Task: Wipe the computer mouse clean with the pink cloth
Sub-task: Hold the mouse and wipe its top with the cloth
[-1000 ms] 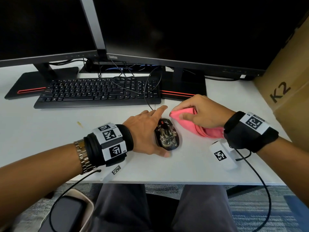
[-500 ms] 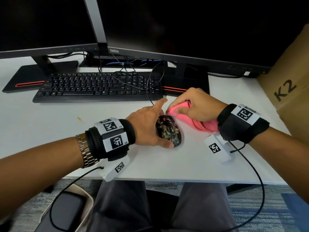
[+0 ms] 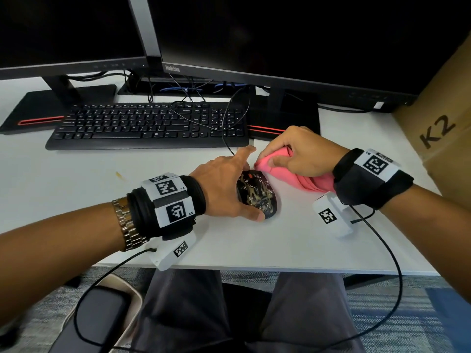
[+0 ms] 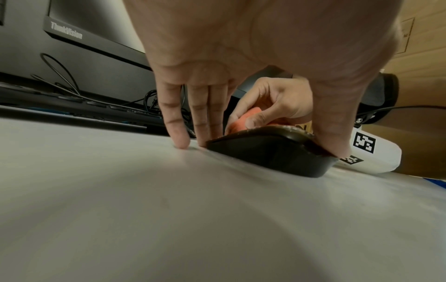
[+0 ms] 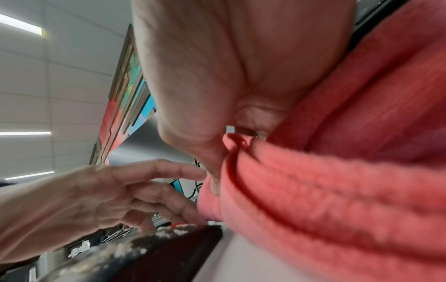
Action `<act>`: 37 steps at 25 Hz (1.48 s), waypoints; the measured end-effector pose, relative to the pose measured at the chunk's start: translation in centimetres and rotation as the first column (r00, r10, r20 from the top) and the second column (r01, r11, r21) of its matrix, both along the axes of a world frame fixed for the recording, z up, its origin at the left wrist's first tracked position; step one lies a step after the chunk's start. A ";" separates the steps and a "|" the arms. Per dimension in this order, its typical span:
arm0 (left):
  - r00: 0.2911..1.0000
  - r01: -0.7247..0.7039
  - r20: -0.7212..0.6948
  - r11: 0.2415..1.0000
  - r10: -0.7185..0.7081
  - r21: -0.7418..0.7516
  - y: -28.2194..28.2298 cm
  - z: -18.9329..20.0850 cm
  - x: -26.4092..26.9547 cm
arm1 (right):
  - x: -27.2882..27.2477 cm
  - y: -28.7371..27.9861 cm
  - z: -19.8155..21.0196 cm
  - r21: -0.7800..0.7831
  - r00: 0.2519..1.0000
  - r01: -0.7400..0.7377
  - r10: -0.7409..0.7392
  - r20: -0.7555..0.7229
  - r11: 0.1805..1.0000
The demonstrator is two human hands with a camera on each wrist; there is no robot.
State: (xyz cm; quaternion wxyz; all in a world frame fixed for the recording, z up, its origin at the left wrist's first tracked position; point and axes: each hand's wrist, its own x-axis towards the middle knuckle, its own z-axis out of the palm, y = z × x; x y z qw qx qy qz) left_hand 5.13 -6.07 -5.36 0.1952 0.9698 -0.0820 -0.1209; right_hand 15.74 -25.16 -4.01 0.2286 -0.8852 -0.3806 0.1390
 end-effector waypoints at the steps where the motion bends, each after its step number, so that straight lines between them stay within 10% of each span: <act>1: 1.000 0.000 0.001 1.000 0.000 0.002 0.0 0.0 0.0 | 0.0 0.1 -0.1 -0.005 1.000 -0.006 0.006 0.001 1.000; 37: 1.000 -0.017 -0.003 0.999 0.017 0.043 -0.1 0.5 -0.1 | 0.1 0.5 0.6 -0.043 0.995 -0.102 0.103 0.006 0.994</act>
